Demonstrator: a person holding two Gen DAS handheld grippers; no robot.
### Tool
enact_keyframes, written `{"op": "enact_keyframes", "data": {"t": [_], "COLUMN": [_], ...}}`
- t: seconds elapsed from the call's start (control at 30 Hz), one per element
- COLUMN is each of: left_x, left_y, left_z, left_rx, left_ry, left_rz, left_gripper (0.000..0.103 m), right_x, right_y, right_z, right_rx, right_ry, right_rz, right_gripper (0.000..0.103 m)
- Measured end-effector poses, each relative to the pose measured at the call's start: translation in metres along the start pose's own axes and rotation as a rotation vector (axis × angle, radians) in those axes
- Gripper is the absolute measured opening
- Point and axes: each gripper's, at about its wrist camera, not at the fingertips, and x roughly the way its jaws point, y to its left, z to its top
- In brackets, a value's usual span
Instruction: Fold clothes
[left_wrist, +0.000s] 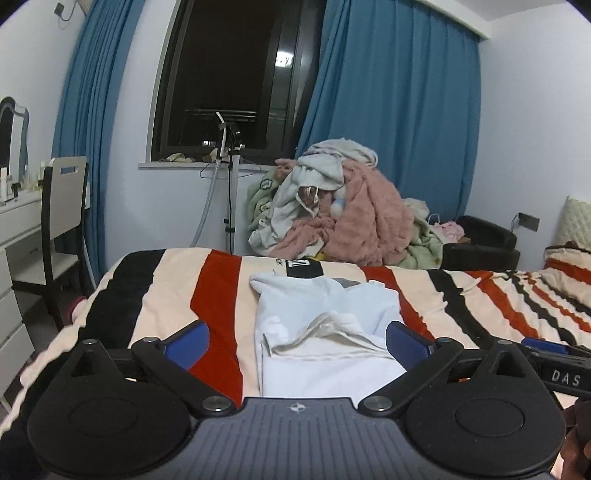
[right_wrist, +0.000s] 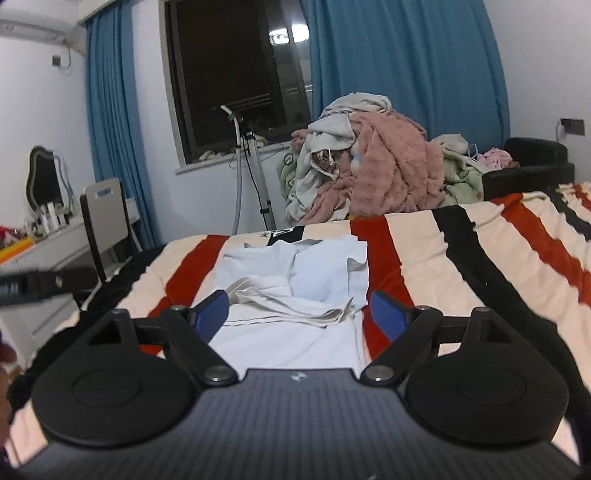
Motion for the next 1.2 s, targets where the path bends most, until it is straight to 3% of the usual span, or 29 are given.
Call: {"op": "enact_keyframes", "data": {"t": [0.4,0.47,0.53,0.63,0.73,1.0,1.2], "left_x": [0.007,0.008,0.009,0.011,0.015,0.036,0.059], "left_y": [0.014,0.014,0.013,0.013,0.016,0.043,0.069], "left_z": [-0.018,-0.02,-0.021,-0.022,-0.026,-0.048,-0.076], "left_rx": [-0.025,-0.028,-0.03,-0.038,-0.084,-0.326,-0.576], "left_ry": [0.051,0.057,0.061,0.073,0.107,0.24,0.376], "left_rz": [-0.033,-0.035,-0.045,-0.061,-0.095,-0.139,-0.208], "left_gripper": [0.103,0.103,0.103,0.103,0.103,0.102,0.098], "right_x": [0.0,0.001,0.002,0.004,0.005,0.011,0.025], "right_y": [0.012,0.01,0.01,0.008,0.005,-0.016,-0.048], "right_z": [-0.013,-0.013,-0.013,-0.013,-0.013,-0.017,-0.041], "right_rx": [-0.03,-0.015,-0.02,-0.003,0.028,0.165,0.478], "right_ry": [-0.011,-0.003,0.004,0.014,0.021,0.06,0.176], "right_rz": [0.01,0.006,-0.014,0.001,-0.018,-0.051,0.013], "right_gripper": [0.084,0.052,0.045,0.049,0.095,0.092,0.092]}}
